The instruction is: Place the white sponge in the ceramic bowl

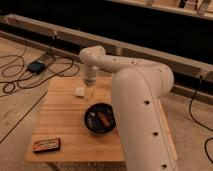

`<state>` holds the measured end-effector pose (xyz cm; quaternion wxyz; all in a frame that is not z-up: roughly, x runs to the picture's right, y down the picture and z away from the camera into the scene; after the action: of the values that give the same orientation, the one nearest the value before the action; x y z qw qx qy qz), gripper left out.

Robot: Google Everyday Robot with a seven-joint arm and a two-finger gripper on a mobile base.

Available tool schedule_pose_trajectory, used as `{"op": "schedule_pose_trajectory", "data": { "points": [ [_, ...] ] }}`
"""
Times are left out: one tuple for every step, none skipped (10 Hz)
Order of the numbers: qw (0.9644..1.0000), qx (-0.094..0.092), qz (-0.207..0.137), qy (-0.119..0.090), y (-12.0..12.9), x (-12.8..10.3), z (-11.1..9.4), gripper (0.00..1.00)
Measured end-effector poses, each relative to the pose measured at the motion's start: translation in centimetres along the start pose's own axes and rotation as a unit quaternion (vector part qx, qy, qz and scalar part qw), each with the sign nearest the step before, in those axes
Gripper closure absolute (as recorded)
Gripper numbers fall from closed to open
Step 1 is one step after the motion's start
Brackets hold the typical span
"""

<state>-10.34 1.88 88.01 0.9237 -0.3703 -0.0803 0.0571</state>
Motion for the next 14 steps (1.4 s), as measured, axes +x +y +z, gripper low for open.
{"op": "schedule_pose_trajectory", "data": {
  "points": [
    [0.9998, 0.02, 0.0, -0.004, -1.2, -0.3, 0.3, 0.2],
    [0.9994, 0.034, 0.002, -0.007, -2.1, -0.4, 0.5, 0.2],
    [0.9988, 0.048, 0.004, -0.008, -2.9, -0.4, 1.1, 0.2],
    [0.9981, 0.061, 0.006, -0.009, -3.5, -0.4, 1.8, 0.2],
    [0.9978, 0.066, 0.004, -0.007, -3.6, -0.4, 2.3, 0.2],
    [0.9976, 0.069, 0.0, -0.004, -3.7, -0.7, 3.3, 0.2],
    [0.9979, 0.065, -0.003, -0.002, -3.6, -1.0, 4.2, 0.2],
    [0.9982, 0.059, -0.008, -0.001, -3.5, -1.4, 5.3, 0.2],
    [0.9985, 0.053, -0.013, 0.0, -3.5, -1.8, 6.1, 0.2],
    [0.9987, 0.048, -0.018, 0.0, -3.6, -2.2, 6.9, 0.2],
    [0.9989, 0.041, -0.023, 0.002, -3.8, -2.4, 7.5, 0.2],
    [0.9989, 0.04, -0.026, 0.001, -4.1, -2.7, 7.9, 0.2],
    [0.9988, 0.037, -0.03, 0.001, -4.7, -3.0, 8.3, 0.2],
    [0.9988, 0.035, -0.035, 0.001, -5.3, -3.2, 8.7, 0.2]
  ]
}}
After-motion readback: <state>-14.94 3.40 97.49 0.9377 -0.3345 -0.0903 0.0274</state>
